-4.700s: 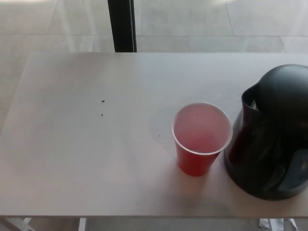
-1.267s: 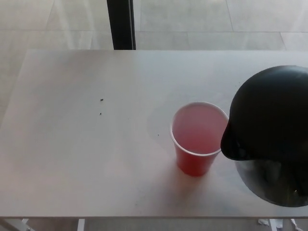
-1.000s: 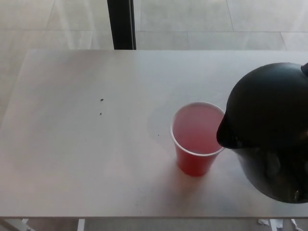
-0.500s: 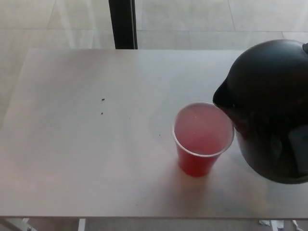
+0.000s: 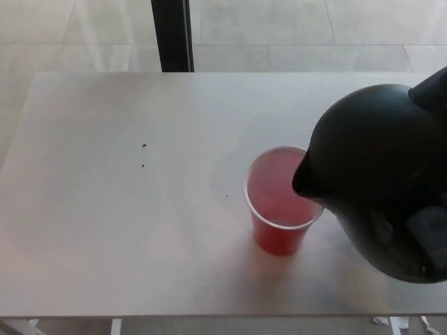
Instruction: The robot uses its right hand to lift up a kettle kept on the middle of the desk by its handle and tilt it into a glass kept next to it to pour out water
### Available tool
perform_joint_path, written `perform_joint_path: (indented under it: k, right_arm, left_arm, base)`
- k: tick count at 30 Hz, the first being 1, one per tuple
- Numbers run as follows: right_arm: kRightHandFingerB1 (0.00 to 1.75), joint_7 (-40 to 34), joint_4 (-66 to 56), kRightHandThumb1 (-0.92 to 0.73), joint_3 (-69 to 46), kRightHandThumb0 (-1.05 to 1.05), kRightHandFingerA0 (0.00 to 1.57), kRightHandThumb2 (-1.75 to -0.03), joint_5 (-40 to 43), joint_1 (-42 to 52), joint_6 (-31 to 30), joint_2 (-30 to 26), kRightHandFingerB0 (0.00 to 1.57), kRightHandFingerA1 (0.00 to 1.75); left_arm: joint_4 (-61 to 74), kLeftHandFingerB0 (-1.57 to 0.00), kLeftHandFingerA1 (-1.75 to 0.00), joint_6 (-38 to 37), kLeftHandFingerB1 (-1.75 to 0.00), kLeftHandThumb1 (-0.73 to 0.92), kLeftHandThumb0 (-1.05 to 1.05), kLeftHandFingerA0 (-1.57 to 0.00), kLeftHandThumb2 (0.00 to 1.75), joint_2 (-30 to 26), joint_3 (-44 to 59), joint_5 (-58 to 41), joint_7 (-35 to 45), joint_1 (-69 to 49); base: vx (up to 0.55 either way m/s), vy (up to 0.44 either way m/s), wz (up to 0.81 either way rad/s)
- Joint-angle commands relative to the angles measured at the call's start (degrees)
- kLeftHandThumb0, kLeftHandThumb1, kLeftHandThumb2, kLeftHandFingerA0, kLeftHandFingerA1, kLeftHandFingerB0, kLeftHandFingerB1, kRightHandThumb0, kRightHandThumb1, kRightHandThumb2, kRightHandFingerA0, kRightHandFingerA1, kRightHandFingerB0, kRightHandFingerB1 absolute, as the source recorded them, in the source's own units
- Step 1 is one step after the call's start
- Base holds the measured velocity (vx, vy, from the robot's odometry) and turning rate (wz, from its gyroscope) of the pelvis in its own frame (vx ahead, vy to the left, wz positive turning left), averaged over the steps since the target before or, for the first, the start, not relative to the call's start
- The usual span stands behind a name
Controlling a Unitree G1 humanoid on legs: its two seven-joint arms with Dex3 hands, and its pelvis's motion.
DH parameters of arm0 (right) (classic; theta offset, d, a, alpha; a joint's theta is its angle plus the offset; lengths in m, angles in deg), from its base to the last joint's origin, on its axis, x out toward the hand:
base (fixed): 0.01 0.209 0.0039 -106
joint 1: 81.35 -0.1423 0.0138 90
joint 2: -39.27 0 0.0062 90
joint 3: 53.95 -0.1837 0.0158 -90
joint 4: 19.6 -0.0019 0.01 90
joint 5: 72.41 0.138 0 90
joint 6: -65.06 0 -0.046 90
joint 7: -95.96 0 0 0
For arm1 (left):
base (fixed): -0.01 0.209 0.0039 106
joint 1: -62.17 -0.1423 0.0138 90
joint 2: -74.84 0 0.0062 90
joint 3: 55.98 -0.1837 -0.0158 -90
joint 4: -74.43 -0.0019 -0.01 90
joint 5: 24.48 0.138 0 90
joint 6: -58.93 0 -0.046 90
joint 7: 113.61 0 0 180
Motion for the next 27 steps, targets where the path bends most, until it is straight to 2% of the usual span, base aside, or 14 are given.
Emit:
perform_joint_path:
  k: [1, 2, 5, 6, 7, 9, 10, 12, 13, 15, 18, 20, 21, 27]
  right_arm:
    - [1.51, 1.63, -2.93, -0.42, 2.6, -0.12, 0.99, -1.34, -0.31, -0.07, 7.97, 0.2, 0.88, 1.72]
    - [1.51, 2.0, -2.17, -0.42, 3.01, -0.11, 1.01, -1.32, -0.58, -0.28, 9.85, -0.08, 0.88, 1.75]
    - [1.5, 0.94, -3.58, -0.42, 4.29, -0.14, 0.99, -1.29, -3.24, -1.07, 6.39, -0.84, 0.87, 1.75]
    - [1.23, 0.58, -3.72, -0.45, 4.5, -0.18, 1.28, -1.18, -3.62, -1.75, 5.42, -0.82, 1.04, 1.41]
    - [1.45, 0.29, -3.89, -0.41, 4.6, -0.14, 1.0, -1.28, -3.97, -2.19, 4.67, -0.78, 0.88, 1.7]
    - [1.21, -0.21, -3.8, -0.45, 4.76, -0.16, 1.29, -1.18, -5.0, -2.94, 4.13, -0.9, 1.03, 1.41]
    - [1.46, -0.69, -3.94, -0.45, 5.08, -0.15, 0.98, -1.19, -6.0, -3.5, 3.45, -0.99, 0.85, 1.75]
    - [1.41, -1.77, -5.39, -0.54, 5.7, -0.2, 0.98, -0.89, -8.23, -5.69, -3.84, -0.87, 0.86, 1.75]
    - [1.19, -1.72, -5.63, -0.46, 5.79, -0.26, 1.22, -1.02, -8.72, -5.86, -4.5, -1.06, 1.01, 1.36]
    - [1.48, -1.42, -5.34, -0.45, 6.43, -0.15, 0.94, -1.14, -10.41, -6.93, -4.53, -2.05, 0.8, 1.75]
    - [1.41, -1.68, -5.95, -0.41, 6.65, -0.2, 0.93, -1.21, -11.75, -7.51, -6.02, -2.14, 0.83, 1.75]
    - [1.34, -1.46, -7.08, -0.42, 7.1, -0.21, 0.91, -1.18, -13.37, -8.23, -9.08, -2.78, 0.83, 1.75]
    - [1.12, -1.25, -7.2, -0.42, 7.61, -0.27, 1.19, -1.13, -15.68, -9.42, -10.78, -4.68, 0.97, 1.32]
    - [1.19, 0.59, -7.57, -0.42, 6.78, -0.21, 0.98, -1.23, -15.01, -11.96, -13.77, -6.4, 0.9, 1.51]
  left_arm:
    - [-0.09, -0.33, -0.55, -0.16, -0.5, 0.61, -0.79, -0.47, 0.98, -1.37, -0.82, 0.63, -0.97, 0.15]
    - [-0.17, -0.39, -0.44, 0.43, -0.36, 0.74, -0.75, -0.54, 0.63, -1.39, -0.59, 0.24, -1.08, 0.35]
    - [-0.03, -0.4, -0.44, 0.5, -0.37, 0.74, -0.74, -0.55, 0.63, -1.56, -0.76, 0.3, -0.98, 0.33]
    - [-0.1, -0.34, -0.56, 0.57, -0.5, 0.62, -0.78, -0.49, 0.98, -1.56, -0.79, 0.31, -1.13, 0.36]
    - [-0.19, -0.35, -0.55, 0.59, -0.5, 0.62, -0.78, -0.49, 0.98, -1.54, -0.7, 0.18, -1.15, 0.39]
    - [-0.48, -0.4, -0.43, 1.14, -0.37, 0.74, -0.72, -0.55, 0.63, -1.53, -0.19, -0.44, -0.77, 0.63]
    - [-0.41, -0.39, -0.44, 0.74, -0.37, 0.74, -0.73, -0.55, 0.63, -1.5, -0.29, -0.31, -0.74, 0.54]
    - [-0.34, -0.34, -0.58, 1.03, -0.5, 0.59, -0.75, -0.51, 0.98, -1.61, -0.26, -0.37, -0.9, 0.62]
    - [-0.37, -0.37, -0.56, 1.01, -0.51, 0.61, -0.78, -0.5, 0.97, -1.58, -0.33, -0.28, -0.99, 0.67]
    - [-0.54, -0.4, -0.43, 0.85, -0.37, 0.74, -0.75, -0.56, 0.63, -1.81, -1.0, 0.46, -1.13, 0.78]
    - [-0.59, -0.34, -0.56, 1.06, -0.5, 0.62, -0.78, -0.49, 0.97, -1.97, -0.88, 0.1, -0.77, 1.01]
    - [-0.68, -0.34, -0.58, 1.33, -0.51, 0.59, -0.75, -0.5, 0.97, -1.91, -0.26, -0.56, -0.66, 1.24]
    - [-0.59, -0.41, -0.45, 0.74, -0.37, 0.74, -0.74, -0.56, 0.63, -2.12, -0.94, 0.3, -0.9, 1.11]
    - [-0.17, -0.4, -0.46, 0.96, -0.37, 0.74, -0.75, -0.55, 0.63, -2.71, -0.89, 0.03, -0.11, 1.04]
  base:
    - [0.0, 0.0, 0.0]
    - [0.0, 0.0, 0.0]
    - [0.0, 0.0, 0.0]
    - [0.0, 0.0, 0.0]
    - [0.0, 0.0, 0.0]
    - [0.0, 0.0, 0.0]
    - [0.0, 0.0, 0.0]
    - [0.0, 0.0, 0.0]
    - [0.0, 0.0, 0.0]
    - [0.0, 0.0, 0.0]
    - [0.0, 0.0, 0.0]
    - [0.0, 0.0, 0.0]
    - [0.0, 0.0, 0.0]
    - [0.0, 0.0, 0.0]
